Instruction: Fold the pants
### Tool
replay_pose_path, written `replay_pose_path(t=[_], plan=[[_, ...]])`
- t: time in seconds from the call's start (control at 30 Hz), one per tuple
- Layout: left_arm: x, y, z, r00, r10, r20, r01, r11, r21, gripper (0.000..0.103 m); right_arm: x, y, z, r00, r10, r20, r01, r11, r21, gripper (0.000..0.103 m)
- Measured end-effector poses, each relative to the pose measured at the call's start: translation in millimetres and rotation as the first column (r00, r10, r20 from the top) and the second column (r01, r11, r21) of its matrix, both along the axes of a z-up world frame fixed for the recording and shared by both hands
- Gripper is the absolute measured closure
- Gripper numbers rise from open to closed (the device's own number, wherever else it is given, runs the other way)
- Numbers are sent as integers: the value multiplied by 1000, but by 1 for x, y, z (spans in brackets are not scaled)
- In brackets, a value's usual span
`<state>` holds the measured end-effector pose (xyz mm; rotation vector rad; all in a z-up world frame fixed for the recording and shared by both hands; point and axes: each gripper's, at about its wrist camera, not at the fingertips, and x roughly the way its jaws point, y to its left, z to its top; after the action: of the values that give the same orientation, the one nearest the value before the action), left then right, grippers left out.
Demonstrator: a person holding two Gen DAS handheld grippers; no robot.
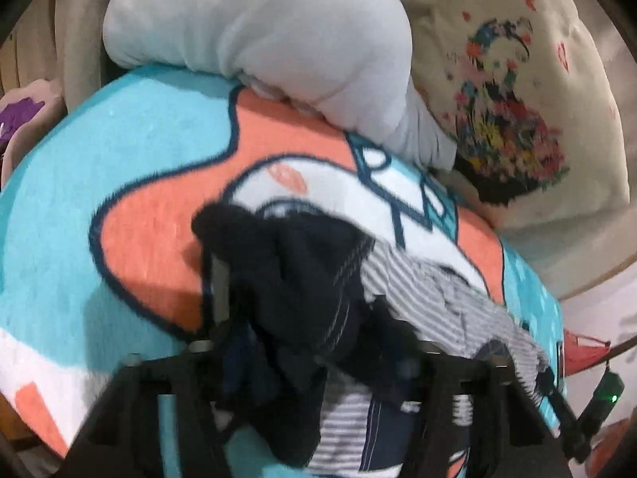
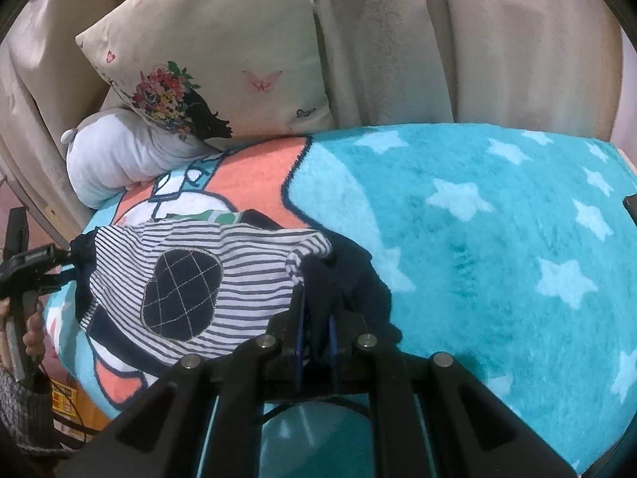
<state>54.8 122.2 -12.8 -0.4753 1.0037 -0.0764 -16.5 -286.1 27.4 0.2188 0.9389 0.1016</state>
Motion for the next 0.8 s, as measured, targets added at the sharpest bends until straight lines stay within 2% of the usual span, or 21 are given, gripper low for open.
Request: replay_pose_path(t=[0.03, 0.1, 0.2, 0.33, 0.4, 0.47, 0.53, 0.57, 0.6, 0.63, 0.67, 0.73, 0.8], plan=[[2, 1, 1, 1000, 1, -4, -1, 1000, -2, 81, 0, -1, -1, 1000, -2, -1, 2, 1000, 9, 93], [3, 5, 1, 1000, 9, -7, -10, 999, -38, 89, 0, -4, -2, 1000, -6, -4, 6, 1000, 25, 93], [-5, 4, 8, 1000, 19, 5, -18, 999, -49, 91, 0, -9, -3, 1000, -12, -4, 13, 998, 57, 93], [-38, 0, 27, 999, -12, 46, 16, 996, -85, 91, -1, -14, -2, 1000, -11, 2, 11, 996, 88, 93], [-56, -4, 30, 998, -22, 57, 26, 997, -66, 91, -2, -16, -3, 1000, -5, 4, 5, 996, 91, 93], [-66, -6, 20, 1000, -17, 23, 18, 1000, -18, 90, -4, -18, -7, 1000, -11, 0, 11, 995, 99, 93], [-62, 0, -4, 998, 6, -60, -6, 1000, 4, 88, -4, -20, -13, 1000, -23, -8, 23, 994, 106, 92], [-59, 7, -16, 994, 14, -106, -17, 999, -27, 86, -3, -20, -17, 999, -31, -13, 32, 994, 103, 90], [-59, 14, -21, 993, 15, -114, -25, 996, -87, 86, -2, -21, -18, 999, -40, -17, 41, 994, 103, 87], [-62, 19, -20, 994, 13, -107, -26, 992, -121, 83, -3, -23, -17, 999, -43, -15, 45, 993, 113, 84], [-64, 21, -16, 995, 4, -104, -17, 992, -122, 81, -4, -24, -15, 999, -44, -13, 45, 992, 117, 82], [-73, 25, -2, 998, -4, -64, -2, 996, -92, 72, -9, -26, -5, 998, -54, 11, 52, 993, 102, 72], [-86, 31, 18, 1000, -1, 3, 1, 999, -53, 69, -17, -30, 10, 995, -77, 59, 73, 995, 70, 71]])
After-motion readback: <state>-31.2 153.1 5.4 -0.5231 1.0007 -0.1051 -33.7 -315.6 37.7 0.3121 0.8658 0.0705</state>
